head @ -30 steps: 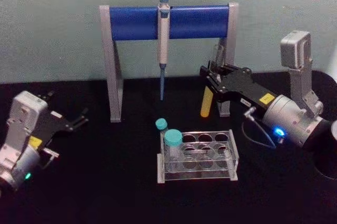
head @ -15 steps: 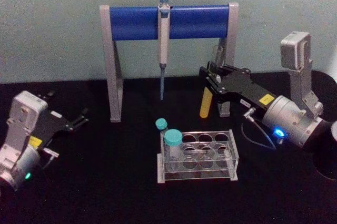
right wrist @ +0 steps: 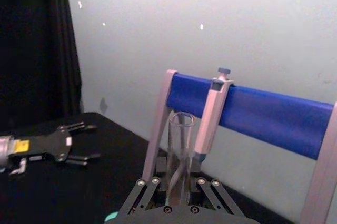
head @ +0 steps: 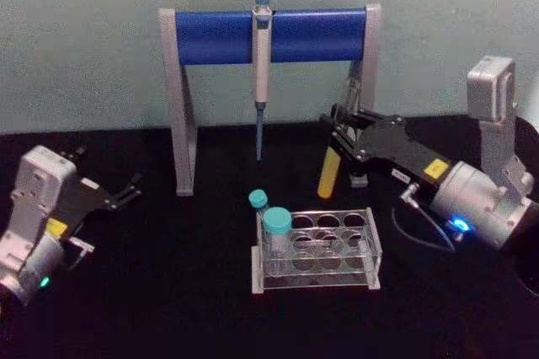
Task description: Pick up the test tube from the test tube rack, shake it, then place it back into the test tube rack.
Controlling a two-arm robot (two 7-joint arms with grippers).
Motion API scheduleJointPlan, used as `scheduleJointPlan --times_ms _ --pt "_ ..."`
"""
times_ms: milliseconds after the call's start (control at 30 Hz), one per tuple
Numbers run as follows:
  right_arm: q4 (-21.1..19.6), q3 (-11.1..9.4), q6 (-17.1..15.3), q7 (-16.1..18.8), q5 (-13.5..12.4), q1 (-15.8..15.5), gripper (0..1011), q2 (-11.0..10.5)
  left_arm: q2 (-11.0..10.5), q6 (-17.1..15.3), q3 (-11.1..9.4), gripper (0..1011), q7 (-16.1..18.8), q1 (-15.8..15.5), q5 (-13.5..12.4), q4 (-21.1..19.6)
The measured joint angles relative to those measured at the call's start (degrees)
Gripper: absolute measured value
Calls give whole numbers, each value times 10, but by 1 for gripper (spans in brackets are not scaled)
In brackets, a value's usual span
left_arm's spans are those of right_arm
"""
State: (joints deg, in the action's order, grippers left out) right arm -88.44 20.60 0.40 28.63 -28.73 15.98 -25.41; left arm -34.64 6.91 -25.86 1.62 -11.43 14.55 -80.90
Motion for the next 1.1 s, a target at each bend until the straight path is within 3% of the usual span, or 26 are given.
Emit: scheduleJointPlan --times_ms 367,1100 --pt "-25 0 -11 4 -12 -30 235 -32 0 0 0 1010 0 0 0 0" --pt "6 18 -15 5 -11 -11 235 -27 0 0 0 1009 0 0 0 0"
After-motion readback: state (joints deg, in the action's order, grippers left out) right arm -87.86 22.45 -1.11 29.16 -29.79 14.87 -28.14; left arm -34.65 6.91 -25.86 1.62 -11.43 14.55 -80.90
